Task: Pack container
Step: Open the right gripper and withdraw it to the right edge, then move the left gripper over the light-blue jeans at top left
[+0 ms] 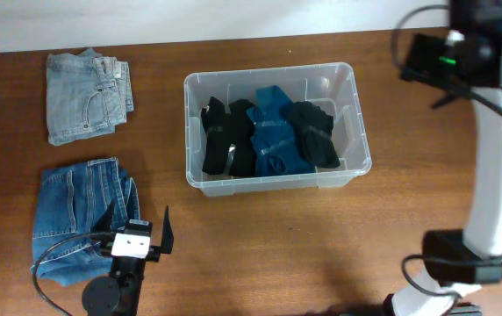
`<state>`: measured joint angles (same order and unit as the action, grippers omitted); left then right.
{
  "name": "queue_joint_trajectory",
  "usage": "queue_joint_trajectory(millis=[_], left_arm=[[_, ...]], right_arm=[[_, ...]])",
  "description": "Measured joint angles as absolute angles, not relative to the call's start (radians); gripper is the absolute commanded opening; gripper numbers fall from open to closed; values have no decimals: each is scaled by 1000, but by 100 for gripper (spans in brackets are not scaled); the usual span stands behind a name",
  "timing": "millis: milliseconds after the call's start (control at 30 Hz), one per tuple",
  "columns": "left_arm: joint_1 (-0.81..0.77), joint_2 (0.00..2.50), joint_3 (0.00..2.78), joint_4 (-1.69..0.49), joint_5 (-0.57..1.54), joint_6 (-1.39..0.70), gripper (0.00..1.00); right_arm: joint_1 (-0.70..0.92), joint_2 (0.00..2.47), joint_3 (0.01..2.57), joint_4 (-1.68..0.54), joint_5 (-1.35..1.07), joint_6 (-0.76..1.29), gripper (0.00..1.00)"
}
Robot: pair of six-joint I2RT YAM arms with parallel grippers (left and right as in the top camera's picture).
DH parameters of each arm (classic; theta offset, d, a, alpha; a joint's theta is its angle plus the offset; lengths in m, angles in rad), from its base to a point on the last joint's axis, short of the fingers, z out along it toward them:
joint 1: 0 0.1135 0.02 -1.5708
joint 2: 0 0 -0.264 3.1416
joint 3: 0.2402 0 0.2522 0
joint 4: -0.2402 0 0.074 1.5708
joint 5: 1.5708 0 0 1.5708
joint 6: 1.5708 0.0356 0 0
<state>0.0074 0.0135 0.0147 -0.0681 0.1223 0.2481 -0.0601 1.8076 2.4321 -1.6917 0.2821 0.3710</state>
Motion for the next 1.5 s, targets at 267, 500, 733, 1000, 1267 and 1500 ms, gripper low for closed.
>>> queue_joint_trajectory(millis=[267, 500, 733, 1000, 1267, 1500], left_arm=[[7, 14, 15, -68, 122, 248, 99], [7, 14, 15, -68, 122, 248, 99], [7, 14, 15, -68, 122, 248, 100], [7, 14, 15, -68, 122, 248, 99], [7, 14, 15, -68, 122, 248, 99], [7, 14, 15, -39, 89, 248, 99]], right_arm=[[-272, 1729, 2200, -1691, 245, 361, 98], [-367, 1731, 2040, -1633, 245, 361, 98], [-433, 1737, 1964, -1614, 253, 359, 99], [-437, 1738, 1964, -1603, 253, 359, 99], [-437, 1738, 1964, -1603, 253, 358, 98], [-437, 1738, 1964, -1603, 253, 358, 98]])
